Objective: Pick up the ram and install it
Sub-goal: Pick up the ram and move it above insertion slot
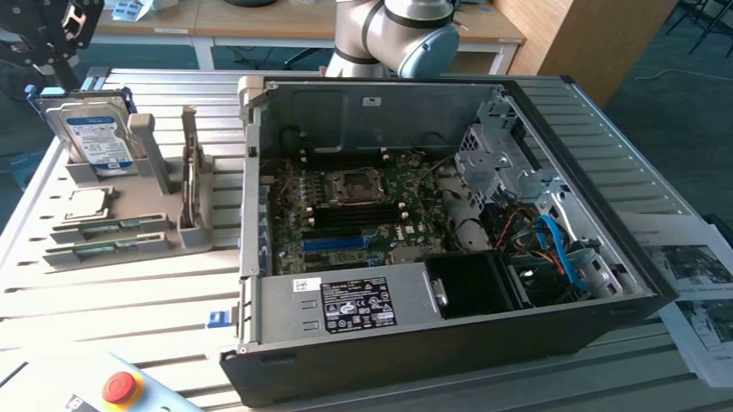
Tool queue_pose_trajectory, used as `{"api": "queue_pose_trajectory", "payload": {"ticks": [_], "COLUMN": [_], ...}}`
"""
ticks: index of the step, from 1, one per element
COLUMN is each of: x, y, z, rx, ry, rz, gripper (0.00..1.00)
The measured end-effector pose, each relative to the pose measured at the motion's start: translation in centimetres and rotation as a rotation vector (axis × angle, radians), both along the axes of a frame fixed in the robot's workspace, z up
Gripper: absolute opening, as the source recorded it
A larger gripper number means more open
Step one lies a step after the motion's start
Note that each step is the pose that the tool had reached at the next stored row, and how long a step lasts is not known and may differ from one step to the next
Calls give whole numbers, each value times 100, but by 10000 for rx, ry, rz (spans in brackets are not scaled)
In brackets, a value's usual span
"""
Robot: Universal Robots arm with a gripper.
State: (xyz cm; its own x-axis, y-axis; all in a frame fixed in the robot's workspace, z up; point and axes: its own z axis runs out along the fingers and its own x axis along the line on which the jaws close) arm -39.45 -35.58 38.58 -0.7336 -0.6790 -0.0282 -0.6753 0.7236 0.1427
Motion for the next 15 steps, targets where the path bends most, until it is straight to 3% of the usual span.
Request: {"api": "queue_pose_trajectory", "payload": {"ticks": [15], "x": [0], "y": [0], "z": [0], "rx": [25], "ry": [18], "rz": [1817], "gripper": [10]}}
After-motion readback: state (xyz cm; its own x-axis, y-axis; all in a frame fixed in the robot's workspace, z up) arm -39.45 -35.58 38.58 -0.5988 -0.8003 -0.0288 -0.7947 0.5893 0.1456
